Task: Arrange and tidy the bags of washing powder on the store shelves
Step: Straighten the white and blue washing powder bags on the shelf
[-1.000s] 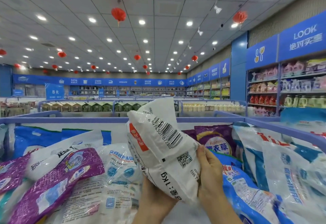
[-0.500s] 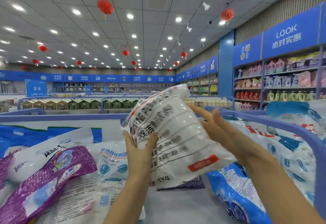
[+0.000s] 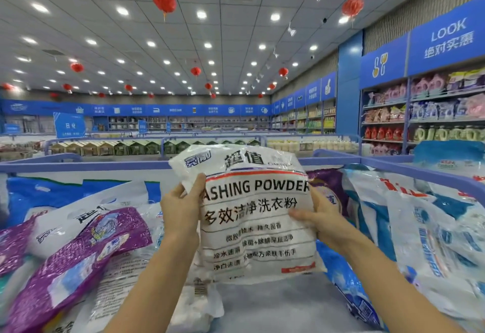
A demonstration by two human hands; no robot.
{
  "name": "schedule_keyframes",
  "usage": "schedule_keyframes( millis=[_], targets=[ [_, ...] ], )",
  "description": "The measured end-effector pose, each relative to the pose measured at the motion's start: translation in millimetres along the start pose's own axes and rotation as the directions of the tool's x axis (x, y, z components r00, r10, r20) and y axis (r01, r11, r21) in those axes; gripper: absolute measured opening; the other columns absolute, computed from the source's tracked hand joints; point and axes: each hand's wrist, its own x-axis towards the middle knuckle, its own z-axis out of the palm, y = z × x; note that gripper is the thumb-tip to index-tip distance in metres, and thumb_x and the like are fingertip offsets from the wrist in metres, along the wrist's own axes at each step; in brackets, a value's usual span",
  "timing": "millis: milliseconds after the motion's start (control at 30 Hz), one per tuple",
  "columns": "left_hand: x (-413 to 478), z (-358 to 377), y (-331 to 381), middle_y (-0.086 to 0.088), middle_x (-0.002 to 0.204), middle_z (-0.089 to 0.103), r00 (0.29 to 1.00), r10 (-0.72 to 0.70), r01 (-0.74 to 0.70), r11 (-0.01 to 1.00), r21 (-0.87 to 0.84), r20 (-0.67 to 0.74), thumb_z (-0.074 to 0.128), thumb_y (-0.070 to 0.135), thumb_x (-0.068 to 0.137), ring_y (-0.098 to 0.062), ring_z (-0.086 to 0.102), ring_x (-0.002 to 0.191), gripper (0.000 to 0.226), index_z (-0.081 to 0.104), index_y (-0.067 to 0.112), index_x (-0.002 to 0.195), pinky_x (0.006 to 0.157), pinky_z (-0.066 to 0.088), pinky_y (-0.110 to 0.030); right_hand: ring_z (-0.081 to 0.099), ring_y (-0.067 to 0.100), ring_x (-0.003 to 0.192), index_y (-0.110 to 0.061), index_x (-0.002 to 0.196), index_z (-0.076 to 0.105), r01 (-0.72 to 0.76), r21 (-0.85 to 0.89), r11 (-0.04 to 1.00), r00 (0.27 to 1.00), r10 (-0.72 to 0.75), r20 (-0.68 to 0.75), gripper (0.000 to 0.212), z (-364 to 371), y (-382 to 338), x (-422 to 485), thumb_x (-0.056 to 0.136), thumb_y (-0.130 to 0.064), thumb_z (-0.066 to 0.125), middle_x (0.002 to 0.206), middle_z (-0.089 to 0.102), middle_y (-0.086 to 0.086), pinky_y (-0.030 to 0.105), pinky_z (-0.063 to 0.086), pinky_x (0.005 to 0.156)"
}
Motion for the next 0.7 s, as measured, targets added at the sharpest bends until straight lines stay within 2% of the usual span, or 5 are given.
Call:
schedule_keyframes(
  millis=[200, 333, 433, 533, 700],
  targets=[
    [2.6, 6.8, 6.0, 0.003, 0.059, 0.071, 0.964, 0.153, -0.180, 0.977, 0.112, 0.216, 0.065, 0.010, 0.086, -0.009, 0.067, 0.050, 0.003, 0.067, 0.011, 0.084, 0.041, 0.048, -0.017, 0.063, 0.027, 0.111, -0.023, 0.130, 0.053, -0.108, 0.249, 0.962, 0.994, 0.102, 0.036, 0.044, -26.4, 3.3, -0.2, 0.090, -0.040, 0.047, 0.124, 0.064, 0.007, 0.037, 0.057, 0.072],
    [3.7, 0.5, 14.9, 0.009, 0.068, 0.072, 0.877, 0.232, -0.367, 0.888, 0.277, 0.421, 0.052, 0.023, 0.095, -0.003, 0.068, 0.059, 0.013, 0.064, 0.019, 0.096, 0.047, 0.048, -0.015, 0.071, 0.025, 0.088, -0.009, 0.109, 0.064, 0.027, 0.178, 0.984, 0.948, 0.032, -0.318, 0.030, -21.0, 0.6, 6.8, 0.095, -0.030, 0.048, 0.100, 0.073, 0.010, 0.037, 0.056, 0.067],
    [7.2, -12.0, 25.8, 0.010, 0.089, 0.071, 0.763, 0.235, -0.571, 0.682, 0.457, 0.602, 0.039, 0.040, 0.095, -0.008, 0.068, 0.077, 0.021, 0.054, 0.037, 0.110, 0.058, 0.054, -0.026, 0.072, 0.019, 0.078, -0.009, 0.100, 0.064, 0.147, 0.155, 0.977, 0.892, -0.063, -0.447, 0.018, -17.0, -5.1, 7.2, 0.095, -0.020, 0.051, 0.086, 0.075, 0.003, 0.030, 0.057, 0.060],
    [5.2, -10.6, 29.7, 0.000, 0.098, 0.070, 0.701, 0.368, -0.712, 0.422, 0.561, 0.611, 0.038, 0.047, 0.091, -0.026, 0.066, 0.087, 0.040, 0.050, 0.018, 0.117, 0.074, 0.054, -0.048, 0.072, 0.017, 0.077, -0.011, 0.097, 0.065, 0.220, 0.171, 0.960, 0.861, -0.109, -0.497, 0.015, -15.2, -5.5, 2.3, 0.095, -0.016, 0.051, 0.084, 0.075, 0.002, 0.028, 0.058, 0.059],
    [-11.2, 8.7, 15.2, -0.015, 0.085, 0.068, 0.799, 0.519, -0.599, 0.735, 0.318, 0.304, 0.055, 0.015, 0.094, -0.037, 0.065, 0.075, 0.007, 0.051, 0.012, 0.089, 0.067, 0.053, -0.057, 0.071, 0.019, 0.083, -0.013, 0.104, 0.062, 0.260, 0.287, 0.922, 0.893, -0.116, -0.436, 0.019, -18.7, -10.8, -4.4, 0.094, -0.005, 0.048, 0.092, 0.075, 0.004, 0.031, 0.059, 0.065]
  ],
)
